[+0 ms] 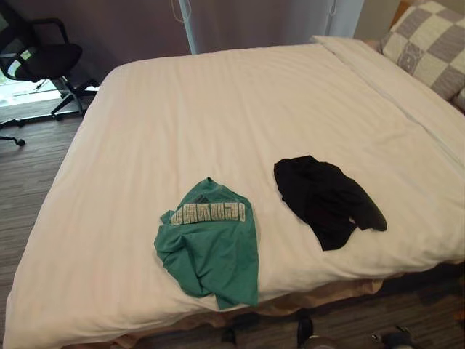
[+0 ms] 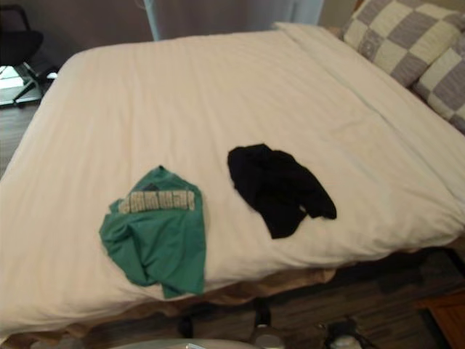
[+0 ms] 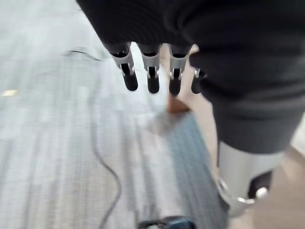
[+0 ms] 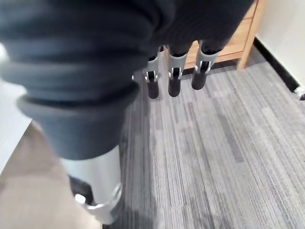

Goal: Tidy up the quilt and then pick up the clothes from the bed and put them into the laundry hamper.

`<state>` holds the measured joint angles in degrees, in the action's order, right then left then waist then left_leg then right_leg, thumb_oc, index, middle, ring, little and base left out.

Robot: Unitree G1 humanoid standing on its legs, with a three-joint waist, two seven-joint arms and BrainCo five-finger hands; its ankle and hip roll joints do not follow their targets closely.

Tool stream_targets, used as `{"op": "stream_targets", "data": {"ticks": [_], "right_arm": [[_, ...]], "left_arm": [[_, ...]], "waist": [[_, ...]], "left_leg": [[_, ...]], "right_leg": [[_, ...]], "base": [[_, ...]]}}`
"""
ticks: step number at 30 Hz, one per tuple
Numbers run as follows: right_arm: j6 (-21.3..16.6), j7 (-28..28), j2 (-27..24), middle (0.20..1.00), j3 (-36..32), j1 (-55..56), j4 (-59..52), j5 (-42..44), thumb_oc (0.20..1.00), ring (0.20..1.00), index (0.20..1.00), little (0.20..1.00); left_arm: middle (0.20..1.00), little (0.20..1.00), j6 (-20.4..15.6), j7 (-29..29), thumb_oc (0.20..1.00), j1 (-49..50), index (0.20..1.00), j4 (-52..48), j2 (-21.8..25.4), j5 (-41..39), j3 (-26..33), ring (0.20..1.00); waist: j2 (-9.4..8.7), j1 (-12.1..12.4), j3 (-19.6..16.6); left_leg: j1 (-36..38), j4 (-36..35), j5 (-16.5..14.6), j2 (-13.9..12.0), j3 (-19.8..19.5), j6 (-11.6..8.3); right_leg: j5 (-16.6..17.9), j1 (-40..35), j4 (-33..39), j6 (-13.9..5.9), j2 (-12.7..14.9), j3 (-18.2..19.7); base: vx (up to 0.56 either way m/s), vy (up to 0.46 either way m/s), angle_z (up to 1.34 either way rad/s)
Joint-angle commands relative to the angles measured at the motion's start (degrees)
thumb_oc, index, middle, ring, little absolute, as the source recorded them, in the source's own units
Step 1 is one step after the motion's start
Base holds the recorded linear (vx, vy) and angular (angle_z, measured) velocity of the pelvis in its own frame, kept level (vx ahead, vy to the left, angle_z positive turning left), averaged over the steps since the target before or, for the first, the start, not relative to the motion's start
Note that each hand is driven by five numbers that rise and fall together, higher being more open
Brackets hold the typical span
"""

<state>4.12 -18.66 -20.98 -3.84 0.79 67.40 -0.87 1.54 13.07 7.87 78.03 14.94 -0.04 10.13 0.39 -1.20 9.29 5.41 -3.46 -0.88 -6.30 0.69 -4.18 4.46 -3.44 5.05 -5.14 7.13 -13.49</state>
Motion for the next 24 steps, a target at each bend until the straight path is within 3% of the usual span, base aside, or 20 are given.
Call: {"op": "stream_targets", "data": {"ticks": [1, 2, 3, 5, 6, 7, 8, 10, 11, 14, 15, 18, 19, 21, 24], "right_arm": [[-2.2, -3.93, -6.61, 1.0, -3.77, 0.27, -7.23, 3.95, 1.0, 1.0, 1.0, 1.0], [-2.1, -3.94, -6.54, 1.0, -3.82, 0.42, -7.43, 3.9, 1.0, 1.0, 1.0, 1.0], [-2.96, -5.48, -10.4, 1.0, -7.91, 3.81, -18.66, 1.46, 1.0, 1.0, 1.0, 1.0], [-3.16, -6.26, -11.73, 1.0, -10.05, 6.14, -24.79, -0.74, 1.0, 1.0, 1.0, 1.0], [-4.08, -7.84, -15.57, 1.0, -13.59, 8.89, -32.63, -4.9, 1.0, 1.0, 1.0, 1.0], [-4.28, -8.3, -17.41, 1.0, -14.71, 9.41, -35.1, -6.69, 1.0, 1.0, 1.0, 1.0], [-4.2, -8.26, -17.36, 1.0, -14.72, 9.47, -35.26, -6.75, 1.0, 1.0, 1.0, 1.0], [-5.27, -8.77, -20.55, 1.0, -16.76, 10.44, -42.93, -11.5, 1.0, 1.0, 1.0, 1.0], [-5.23, -8.74, -20.51, 1.0, -16.82, 10.48, -43.05, -11.55, 1.0, 1.0, 1.0, 1.0], [-6.51, -8.37, -23.0, 1.0, -16.08, 9.9, -49.88, -16.15, 1.0, 1.0, 1.0, 1.0], [-7.28, -7.84, -24.13, 1.0, -14.17, 8.94, -53.16, -18.58, 1.0, 1.0, 1.0, 1.0], [-7.36, -7.4, -24.38, 1.0, -13.18, 8.47, -54.74, -19.96, 1.0, 1.0, 1.0, 1.0], [-6.63, -6.77, -26.78, 1.0, -10.34, 7.47, -57.29, -25.95, 1.0, 1.0, 1.0, 1.0], [-6.06, -5.63, -27.79, 1.0, -4.63, 3.42, -58.95, -28.7, 1.0, 1.0, 1.0, 1.0], [-5.3, -4.75, -27.79, 1.0, -1.21, -0.11, -59.48, -29.27, 1.0, 1.0, 1.0, 1.0]], "left_arm": [[1.0, 1.0, 0.54, 1.49, 1.0, 2.86, 1.0, 4.19, 12.34, -3.79, 5.24, 1.0], [1.0, 1.0, 0.56, 1.48, 1.0, 2.93, 1.0, 4.15, 12.37, -3.78, 5.25, 1.0], [1.0, 1.0, -1.0, 3.45, 1.0, 4.16, 1.0, -0.41, 17.87, -4.67, 10.2, 1.0], [1.0, 1.0, -1.92, 4.88, 1.0, 5.41, 1.0, -4.41, 20.46, -4.6, 12.65, 1.0], [1.0, 1.0, -4.24, 7.48, 1.0, 8.51, 1.0, -15.65, 25.12, -2.84, 16.94, 1.0], [1.0, 1.0, -5.32, 8.61, 1.0, 10.09, 1.0, -22.12, 26.87, -1.69, 18.58, 1.0], [1.0, 1.0, -5.15, 8.6, 1.0, 10.32, 1.0, -22.46, 26.75, -1.62, 18.76, 1.0], [1.0, 1.0, -7.65, 11.22, 1.0, 13.22, 1.0, -42.37, 30.4, 3.31, 21.88, 1.0], [1.0, 1.0, -7.48, 11.19, 1.0, 13.36, 1.0, -42.68, 30.28, 3.39, 22.02, 1.0], [1.0, 1.0, -9.05, 10.49, 1.0, 12.13, 1.0, -56.45, 33.85, 8.21, 21.81, 1.0], [1.0, 1.0, -9.76, 8.93, 1.0, 11.18, 1.0, -63.6, 35.34, 12.39, 19.32, 1.0], [1.0, 1.0, -9.34, 8.25, 1.0, 10.03, 1.0, -65.45, 35.66, 15.14, 16.93, 1.0], [1.0, 1.0, -9.23, 6.45, 1.0, 7.4, 1.0, -67.97, 35.28, 19.31, 11.23, 1.0], [1.0, 1.0, -7.8, 3.85, 1.0, 1.87, 1.0, -69.36, 34.69, 24.44, 1.24, 1.0], [1.0, 1.0, -6.39, 3.15, 1.0, -3.42, 1.0, -67.18, 33.51, 26.98, -4.79, 1.0]], "waist": [[-3.83, 1.7, -0.18], [-3.85, 1.72, -0.18], [-3.24, 1.8, -0.06], [-3.09, 1.73, -0.17], [-2.55, 1.66, -0.14], [-2.34, 1.73, -0.15], [-2.43, 1.64, -0.24], [-2.08, 1.73, -0.41], [-2.15, 1.68, -0.43], [-1.96, 1.41, -0.57], [-1.94, 1.05, -0.58], [-1.95, 0.9, -0.48], [-2.01, 0.65, -0.29], [-2.05, -0.08, 0.61], [-1.97, -0.32, 1.74]], "left_leg": [[-2.32, 1.19, -2.46, 2.79, -1.56, -0.39], [-2.23, 1.11, -2.45, 2.77, -1.55, -0.4], [-1.46, 0.48, -2.35, 2.29, -1.32, -0.51], [-1.55, 0.19, -2.0, 2.24, -1.44, -0.5], [-1.19, -0.3, -1.81, 1.95, -1.57, -0.51], [-0.88, -0.52, -2.02, 1.76, -1.59, -0.57], [-1.08, -0.52, -1.77, 1.88, -1.61, -0.52], [-0.78, -0.87, -2.07, 1.57, -1.78, -0.71], [-1.0, -0.85, -1.8, 1.69, -1.81, -0.67], [-0.97, -1.09, -1.89, 1.67, -2.09, -0.73], [-0.83, -1.18, -2.15, 1.7, -1.91, -0.77], [-0.77, -1.2, -2.27, 1.7, -1.74, -0.76], [-0.6, -1.26, -2.5, 1.67, -1.3, -0.72], [-0.52, -1.16, -2.66, 1.55, -0.25, -0.69], [-0.87, -0.89, -2.72, 1.52, 0.39, -0.59]], "right_leg": [[-3.1, 0.41, -0.05, -4.26, 4.52, 0.2], [-3.12, 0.35, -0.05, -4.26, 4.5, 0.2], [-3.39, 0.06, -0.08, -4.41, 4.39, 0.23], [-3.31, 0.28, -0.05, -4.51, 4.46, 0.17], [-3.44, 0.24, -0.05, -4.76, 4.48, -0.07], [-3.71, 0.03, -0.05, -4.88, 4.4, -0.1], [-3.5, 0.22, -0.05, -4.88, 4.51, -0.1], [-3.94, 0.01, -0.05, -5.18, 4.56, -0.22], [-3.7, 0.2, -0.05, -5.17, 4.67, -0.23], [-3.8, 0.27, -0.05, -5.29, 4.86, -0.07], [-3.75, 0.42, -0.05, -5.42, 5.04, -0.06], [-3.72, 0.51, -0.05, -5.47, 5.14, 0.02], [-3.71, 0.74, -0.05, -5.58, 5.27, 0.34], [-3.57, 1.43, -0.05, -5.78, 5.34, 0.81], [-3.36, 2.31, -0.05, -5.75, 5.23, 1.5]], "base": [[0.11, 0.01, 0.14], [0.12, 0.019, 0.07], [0.05, 0.011, 0.02], [0.05, 0.017, 0.06], [0.07, 0.015, 0.07], [0.04, 0.012, 0.03], [0.03, 0.0, 0.09], [0.03, 0.009, 0.13], [0.03, 0.012, 0.06], [0.0, 0.002, -0.01], [0.01, 0.001, -0.05], [0.01, -0.003, -0.03], [0.01, -0.013, -0.09], [-0.04, -0.009, -0.24], [-0.07, 0.001, -0.31]]}}
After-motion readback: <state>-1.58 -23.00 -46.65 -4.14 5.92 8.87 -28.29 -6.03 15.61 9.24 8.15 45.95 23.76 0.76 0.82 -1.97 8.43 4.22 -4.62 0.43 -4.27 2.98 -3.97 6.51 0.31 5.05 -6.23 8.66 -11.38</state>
